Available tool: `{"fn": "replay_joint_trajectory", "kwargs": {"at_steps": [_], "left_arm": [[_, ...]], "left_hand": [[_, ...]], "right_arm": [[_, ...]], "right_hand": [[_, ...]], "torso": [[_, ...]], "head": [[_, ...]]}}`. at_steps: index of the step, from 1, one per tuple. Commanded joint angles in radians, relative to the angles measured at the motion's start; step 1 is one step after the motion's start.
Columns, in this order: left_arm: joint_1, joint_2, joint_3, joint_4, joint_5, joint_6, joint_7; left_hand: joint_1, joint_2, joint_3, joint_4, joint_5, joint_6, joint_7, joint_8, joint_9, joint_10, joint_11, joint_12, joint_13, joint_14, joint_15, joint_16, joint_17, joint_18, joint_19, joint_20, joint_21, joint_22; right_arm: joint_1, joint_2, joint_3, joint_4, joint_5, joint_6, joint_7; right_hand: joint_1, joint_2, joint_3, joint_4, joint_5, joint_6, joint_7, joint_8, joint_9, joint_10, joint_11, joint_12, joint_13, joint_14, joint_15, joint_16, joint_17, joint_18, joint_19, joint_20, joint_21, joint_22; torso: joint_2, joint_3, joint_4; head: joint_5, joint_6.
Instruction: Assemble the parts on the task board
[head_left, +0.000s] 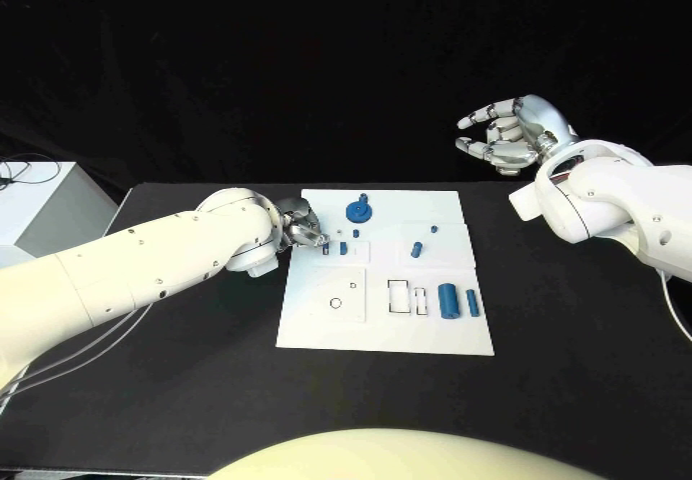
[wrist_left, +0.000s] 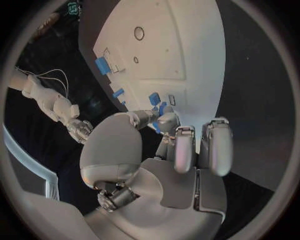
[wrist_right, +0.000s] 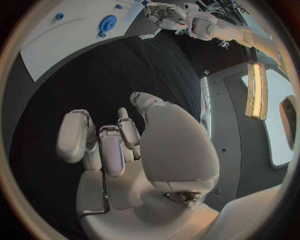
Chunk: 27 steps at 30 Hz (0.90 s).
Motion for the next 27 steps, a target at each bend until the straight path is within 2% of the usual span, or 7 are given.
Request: {"fn": "replay_joint_trajectory", "kwargs": {"at_steps": [1,9,19,27], "left_arm": [[-0.001,0.005,-0.004,-0.001,-0.037,0.007,0.015],[-0.007,0.009,-0.014,-0.006,-0.059,0.012,0.017],[-0.016,0.012,-0.015,-0.01,-0.127,-0.023,0.032],[-0.017,0.012,-0.015,-0.009,-0.136,-0.031,0.036]], "left_hand": [[0.001,0.01,0.167,-0.158,0.005,0.002,-0.004,0.002,0.001,0.006,0.0,-0.004,-0.002,0.104,-0.006,0.003,0.263,-0.016,0.013,-0.006,0.003,0.071],[0.001,0.01,0.167,-0.158,0.005,0.002,-0.004,0.002,0.001,0.006,0.0,-0.004,-0.002,0.104,-0.006,0.003,0.263,-0.016,0.013,-0.006,0.003,0.071],[0.001,0.01,0.169,-0.159,0.004,0.002,-0.004,0.002,0.001,0.007,0.0,-0.004,-0.001,0.104,-0.006,0.003,0.263,-0.016,0.014,-0.007,0.004,0.072],[0.001,0.01,0.169,-0.159,0.004,0.002,-0.004,0.001,0.001,0.007,0.0,-0.004,0.0,0.104,-0.007,0.003,0.263,-0.017,0.014,-0.007,0.005,0.073]], "right_arm": [[0.0,0.0,0.0,0.002,-0.007,0.013,0.005],[0.0,-0.002,0.0,0.003,-0.007,0.013,0.005],[0.0,-0.002,0.0,0.004,-0.007,0.013,0.005],[0.0,-0.003,0.0,0.005,-0.007,0.013,0.005]], "right_hand": [[-0.007,-0.001,0.006,0.002,0.003,-0.008,0.001,0.004,-0.001,-0.002,0.001,-0.003,0.0,0.062,0.0,-0.006,0.09,0.009,-0.006,0.0,-0.006,0.0],[-0.007,-0.001,0.006,0.002,0.003,-0.008,0.001,0.004,-0.001,-0.002,0.001,-0.003,0.0,0.062,0.0,-0.006,0.09,0.009,-0.006,0.0,-0.006,0.0],[-0.007,-0.001,0.006,0.002,0.003,-0.008,0.001,0.004,-0.001,-0.002,0.001,-0.003,0.0,0.062,0.0,-0.006,0.09,0.009,-0.006,0.0,-0.006,0.0],[-0.007,-0.001,0.006,0.002,0.003,-0.008,0.001,0.004,-0.001,-0.002,0.001,-0.003,0.0,0.062,0.0,-0.006,0.09,0.009,-0.006,0.0,-0.006,0.0]], "torso": [[0.0,0.0004,0.0007],[-0.001,0.0,0.0003],[0.0,-0.0005,0.0006],[-0.001,0.0003,0.001]], "head": [[-0.001,-0.002],[-0.001,-0.006],[-0.003,-0.008],[-0.002,-0.011]]}}
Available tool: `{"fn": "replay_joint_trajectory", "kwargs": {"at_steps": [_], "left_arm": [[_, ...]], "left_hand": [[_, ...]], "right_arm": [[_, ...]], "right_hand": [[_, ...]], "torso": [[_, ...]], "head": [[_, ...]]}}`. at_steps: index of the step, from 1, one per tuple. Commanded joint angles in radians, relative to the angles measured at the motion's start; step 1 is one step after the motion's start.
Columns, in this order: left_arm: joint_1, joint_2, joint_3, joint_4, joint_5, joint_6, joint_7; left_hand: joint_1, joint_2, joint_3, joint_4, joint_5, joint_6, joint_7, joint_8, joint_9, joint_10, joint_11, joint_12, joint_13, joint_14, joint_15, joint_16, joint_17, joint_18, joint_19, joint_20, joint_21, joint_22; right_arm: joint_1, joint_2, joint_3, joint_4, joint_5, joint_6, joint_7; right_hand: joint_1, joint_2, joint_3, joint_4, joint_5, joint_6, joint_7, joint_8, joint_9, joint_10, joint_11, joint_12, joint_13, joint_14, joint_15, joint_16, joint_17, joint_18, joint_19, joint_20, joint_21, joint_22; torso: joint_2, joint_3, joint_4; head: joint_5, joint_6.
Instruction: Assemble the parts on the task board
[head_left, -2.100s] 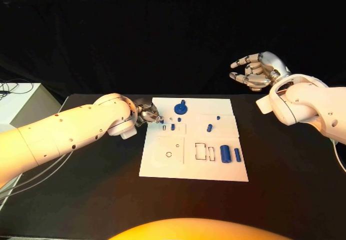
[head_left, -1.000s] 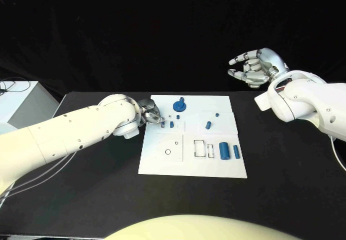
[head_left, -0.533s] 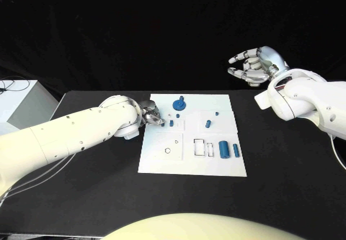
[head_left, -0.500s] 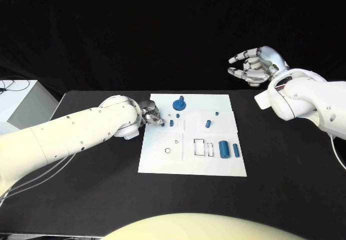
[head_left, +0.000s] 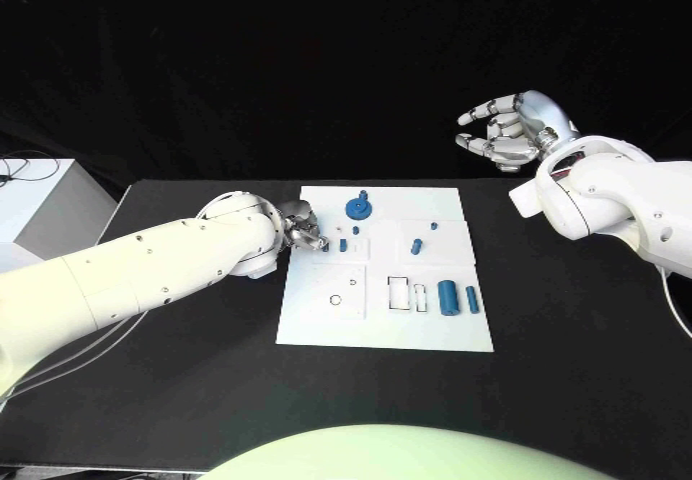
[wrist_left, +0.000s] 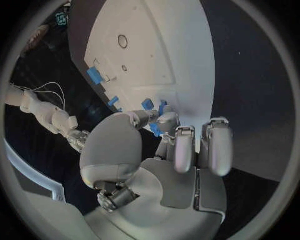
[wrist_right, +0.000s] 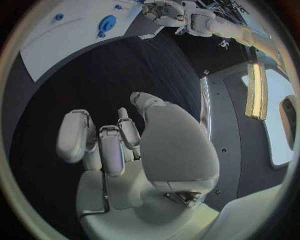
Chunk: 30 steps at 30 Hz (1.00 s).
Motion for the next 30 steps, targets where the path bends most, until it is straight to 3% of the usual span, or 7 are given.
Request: {"fn": "replay_joint_trajectory", "kwargs": {"at_steps": [1,30], "left_arm": [[-0.001,0.003,0.0,0.001,-0.024,-0.015,0.018],[-0.009,0.008,-0.002,-0.013,-0.012,0.023,0.009]], "left_hand": [[-0.001,0.008,0.166,-0.162,0.003,0.001,-0.005,0.007,0.001,0.007,0.0,-0.004,0.001,0.104,-0.007,0.003,0.263,-0.017,0.014,-0.007,0.005,0.073],[-0.002,0.009,0.168,-0.162,0.002,0.002,-0.005,0.006,0.0,0.007,0.0,-0.006,-0.002,0.104,-0.007,0.003,0.263,-0.016,0.014,-0.007,0.004,0.072]], "right_arm": [[0.0,0.0,0.0,0.002,-0.007,0.012,0.005],[0.0,-0.002,0.0,0.003,-0.007,0.014,0.005]], "right_hand": [[-0.007,-0.001,0.006,0.002,0.003,-0.006,-0.001,0.004,-0.001,-0.002,0.001,-0.003,0.0,0.062,0.0,-0.006,0.09,0.009,-0.006,0.0,-0.006,0.0],[-0.007,-0.001,0.006,0.002,0.003,-0.006,-0.001,0.004,-0.001,-0.002,0.001,-0.003,0.0,0.062,0.0,-0.006,0.09,0.009,-0.006,0.0,-0.006,0.0]], "torso": [[0.0,0.0004,0.0001],[0.0,0.0001,0.0002]], "head": [[0.0,-0.002],[-0.003,-0.011]]}}
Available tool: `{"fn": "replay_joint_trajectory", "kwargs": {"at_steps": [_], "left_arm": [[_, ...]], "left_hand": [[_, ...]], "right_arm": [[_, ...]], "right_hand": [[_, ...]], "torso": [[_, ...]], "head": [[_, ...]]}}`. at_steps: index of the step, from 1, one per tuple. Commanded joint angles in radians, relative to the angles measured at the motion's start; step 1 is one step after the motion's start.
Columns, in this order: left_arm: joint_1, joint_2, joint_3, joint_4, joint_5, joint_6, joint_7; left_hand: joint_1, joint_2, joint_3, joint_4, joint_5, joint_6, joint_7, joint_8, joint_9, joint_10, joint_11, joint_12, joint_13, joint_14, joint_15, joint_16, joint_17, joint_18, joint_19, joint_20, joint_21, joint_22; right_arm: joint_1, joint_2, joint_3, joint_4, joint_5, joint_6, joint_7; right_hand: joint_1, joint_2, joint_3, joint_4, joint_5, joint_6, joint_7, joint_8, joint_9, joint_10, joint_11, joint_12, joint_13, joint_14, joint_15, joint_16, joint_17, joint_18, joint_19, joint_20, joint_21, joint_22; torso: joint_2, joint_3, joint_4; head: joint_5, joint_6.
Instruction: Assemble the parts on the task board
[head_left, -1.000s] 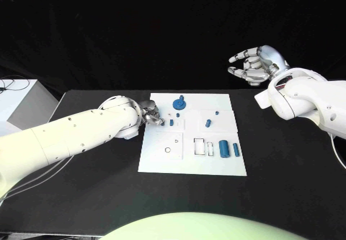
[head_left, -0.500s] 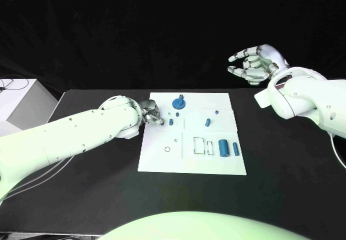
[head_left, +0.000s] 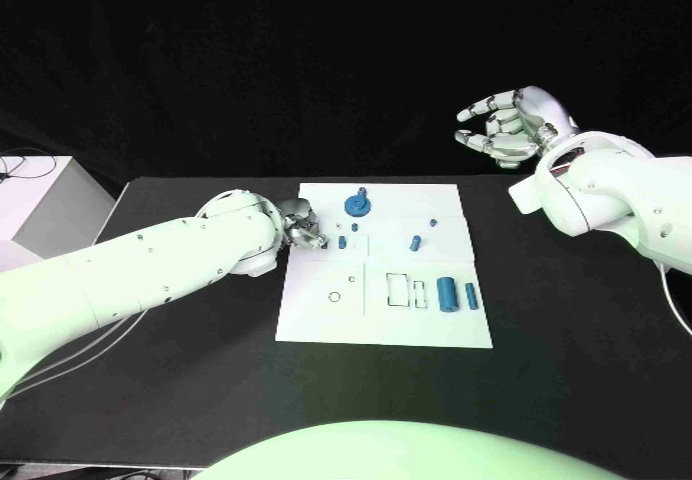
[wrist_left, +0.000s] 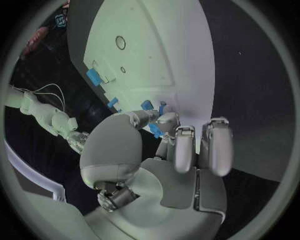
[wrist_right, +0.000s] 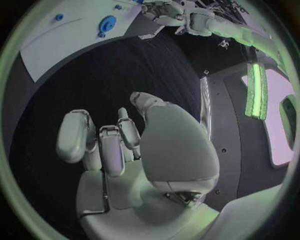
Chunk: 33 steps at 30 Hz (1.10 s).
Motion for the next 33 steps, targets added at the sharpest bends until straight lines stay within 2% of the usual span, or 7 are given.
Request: {"fn": "replay_joint_trajectory", "kwargs": {"at_steps": [1,8,19,24,27,33], "left_arm": [[-0.003,0.001,-0.001,-0.002,-0.002,0.022,0.001],[-0.003,0.001,-0.001,0.0,0.005,0.018,0.005],[-0.003,-0.001,0.0,0.001,0.019,-0.044,0.033],[-0.003,-0.005,0.002,0.004,0.035,-0.053,0.045],[-0.003,-0.008,0.007,0.007,0.058,-0.046,0.049],[-0.002,-0.016,0.029,0.013,0.104,0.019,0.044]], "left_hand": [[-0.002,0.009,0.168,-0.162,0.004,0.0,-0.007,0.003,0.0,0.007,-0.001,-0.006,-0.001,0.104,-0.007,0.003,0.263,-0.016,0.014,-0.007,0.004,0.072],[-0.002,0.009,0.168,-0.162,0.004,0.0,-0.007,0.003,0.0,0.007,-0.001,-0.006,-0.001,0.104,-0.007,0.003,0.263,-0.016,0.014,-0.007,0.004,0.072],[-0.003,0.01,0.171,-0.163,0.002,0.0,-0.007,0.002,0.0,0.009,-0.001,-0.007,-0.001,0.104,-0.007,0.003,0.263,-0.017,0.015,-0.008,0.005,0.073],[-0.003,0.01,0.172,-0.163,0.002,0.001,-0.007,0.002,0.0,0.009,-0.001,-0.007,0.0,0.104,-0.007,0.003,0.263,-0.017,0.015,-0.008,0.005,0.074],[-0.003,0.01,0.172,-0.163,0.002,0.001,-0.007,0.002,0.0,0.009,-0.001,-0.007,0.0,0.104,-0.007,0.003,0.263,-0.017,0.015,-0.008,0.005,0.074],[-0.004,0.011,0.174,-0.163,0.002,0.001,-0.007,0.001,-0.001,0.008,-0.001,-0.009,-0.004,0.104,-0.007,0.003,0.263,-0.016,0.014,-0.008,0.004,0.072]], "right_arm": [[0.0,0.0,0.0,0.002,-0.007,0.013,0.005],[0.0,0.0,0.0,0.001,-0.007,0.013,0.005],[0.0,0.0,0.0,0.0,-0.007,0.013,0.006],[0.0,0.0,0.0,0.0,-0.007,0.013,0.006],[0.0,0.0,0.0,-0.001,-0.007,0.013,0.006],[0.0,0.001,0.0,-0.002,-0.007,0.013,0.006]], "right_hand": [[-0.007,-0.001,0.006,0.002,0.003,-0.006,0.0,0.004,-0.001,-0.002,0.001,-0.003,0.0,0.062,0.0,-0.006,0.09,0.009,-0.006,0.0,-0.006,0.0],[-0.013,-0.002,0.012,-0.002,0.003,-0.007,-0.001,0.008,-0.001,-0.001,0.0,-0.002,0.0,0.062,-0.001,-0.008,0.089,0.009,-0.006,0.0,-0.009,-0.001],[-0.013,-0.002,0.012,-0.002,0.003,-0.007,-0.001,0.008,-0.001,-0.001,0.0,-0.002,0.0,0.062,-0.001,-0.008,0.089,0.009,-0.006,0.0,-0.009,-0.001],[-0.013,-0.002,0.012,-0.002,0.003,-0.007,-0.001,0.008,-0.001,-0.001,0.0,-0.002,0.0,0.062,-0.001,-0.008,0.089,0.009,-0.006,0.0,-0.009,-0.001],[-0.013,-0.002,0.012,-0.002,0.003,-0.007,-0.001,0.008,-0.001,-0.001,0.0,-0.002,0.0,0.062,-0.001,-0.008,0.089,0.009,-0.006,0.0,-0.009,-0.001],[-0.013,-0.002,0.012,-0.002,0.003,-0.007,-0.001,0.008,-0.001,-0.001,0.0,-0.002,0.0,0.062,-0.001,-0.008,0.089,0.009,-0.006,0.0,-0.009,-0.001]], "torso": [[0.0,-0.0002,0.0007],[0.0,-0.0001,0.0],[0.0,0.0003,-0.0008],[0.0,0.0004,-0.0006],[0.0,0.0004,-0.0002],[0.0,0.0011,0.0006]], "head": [[0.001,-0.002],[0.002,-0.002],[0.001,0.0],[0.0,0.001],[-0.001,0.001],[-0.001,0.002]]}}
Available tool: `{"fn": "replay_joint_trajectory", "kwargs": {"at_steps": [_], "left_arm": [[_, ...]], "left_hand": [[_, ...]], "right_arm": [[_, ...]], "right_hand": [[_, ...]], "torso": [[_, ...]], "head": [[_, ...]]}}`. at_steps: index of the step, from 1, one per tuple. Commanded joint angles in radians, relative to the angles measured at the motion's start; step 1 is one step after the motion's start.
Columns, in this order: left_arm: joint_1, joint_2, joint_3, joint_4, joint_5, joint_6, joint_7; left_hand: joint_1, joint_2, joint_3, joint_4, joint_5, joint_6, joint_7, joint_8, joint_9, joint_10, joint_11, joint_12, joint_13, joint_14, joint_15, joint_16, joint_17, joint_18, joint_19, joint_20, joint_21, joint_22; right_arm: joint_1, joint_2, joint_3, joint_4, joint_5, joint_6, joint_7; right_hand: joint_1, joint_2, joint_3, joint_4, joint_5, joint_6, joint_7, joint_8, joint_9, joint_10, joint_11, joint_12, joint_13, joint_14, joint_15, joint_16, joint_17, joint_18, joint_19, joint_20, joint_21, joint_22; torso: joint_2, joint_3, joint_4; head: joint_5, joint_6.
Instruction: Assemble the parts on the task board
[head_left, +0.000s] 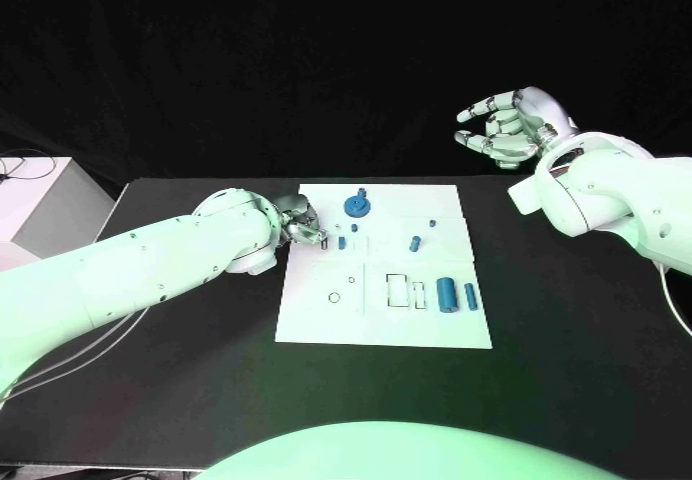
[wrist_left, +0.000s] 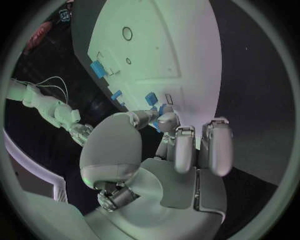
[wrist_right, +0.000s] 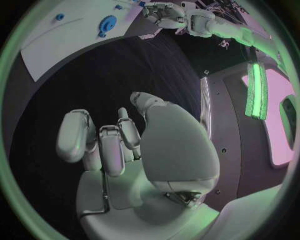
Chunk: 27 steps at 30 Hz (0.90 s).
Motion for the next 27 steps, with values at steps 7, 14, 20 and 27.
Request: {"fn": "replay_joint_trajectory", "kwargs": {"at_steps": [7,14,20,27], "left_arm": [[0.005,0.0,0.018,-0.018,0.109,0.204,-0.008],[0.019,0.019,0.028,-0.059,0.127,0.283,-0.014],[0.035,0.038,0.034,-0.087,0.097,0.281,-0.006],[0.041,0.048,0.035,-0.098,0.055,0.24,0.013]], "left_hand": [[0.003,0.011,0.172,-0.166,0.003,-0.002,-0.008,0.001,-0.001,0.005,-0.001,-0.01,-0.007,0.104,-0.007,0.003,0.263,-0.016,0.014,-0.008,0.004,0.071],[0.003,0.01,0.172,-0.168,0.003,-0.002,-0.008,0.0,-0.001,0.004,-0.001,-0.012,-0.009,0.104,-0.007,0.003,0.263,-0.016,0.013,-0.008,0.003,0.07],[0.003,0.009,0.173,-0.169,0.003,-0.002,-0.008,-0.001,-0.002,0.005,-0.001,-0.011,-0.007,0.104,-0.007,0.003,0.263,-0.016,0.014,-0.008,0.003,0.071],[0.003,0.009,0.173,-0.17,0.003,-0.001,-0.008,-0.001,-0.002,0.005,-0.001,-0.012,-0.008,0.104,-0.007,0.003,0.263,-0.016,0.014,-0.008,0.004,0.071]], "right_arm": [[0.0,0.001,0.0,-0.001,-0.007,0.013,0.005],[0.0,0.003,0.0,-0.002,-0.007,0.012,0.005],[0.0,0.004,0.0,-0.001,-0.007,0.012,0.005],[0.0,0.005,0.0,-0.001,-0.007,0.012,0.005]], "right_hand": [[-0.009,0.002,0.003,0.0,0.003,-0.008,0.0,0.004,-0.001,-0.001,0.0,-0.002,0.0,0.062,-0.001,-0.004,0.089,0.009,-0.006,0.0,-0.004,-0.001],[-0.009,0.002,0.003,0.0,0.003,-0.008,0.0,0.004,-0.001,-0.001,0.0,-0.002,0.0,0.062,-0.001,-0.004,0.089,0.009,-0.006,0.0,-0.004,-0.001],[-0.009,0.002,0.003,0.0,0.003,-0.008,0.0,0.004,-0.001,-0.001,0.0,-0.002,0.0,0.062,-0.001,-0.004,0.089,0.009,-0.006,0.0,-0.004,-0.001],[-0.009,0.002,0.003,0.0,0.003,-0.008,0.0,0.004,-0.001,-0.001,0.0,-0.002,0.0,0.062,-0.001,-0.004,0.089,0.009,-0.006,0.0,-0.004,-0.001]], "torso": [[0.0,0.0005,0.0001],[0.002,0.0001,-0.0013],[0.001,0.0005,-0.0006],[0.0,-0.0002,0.0007]], "head": [[-0.001,-0.002],[0.0,-0.004],[0.0,-0.006],[-0.001,-0.006]]}}
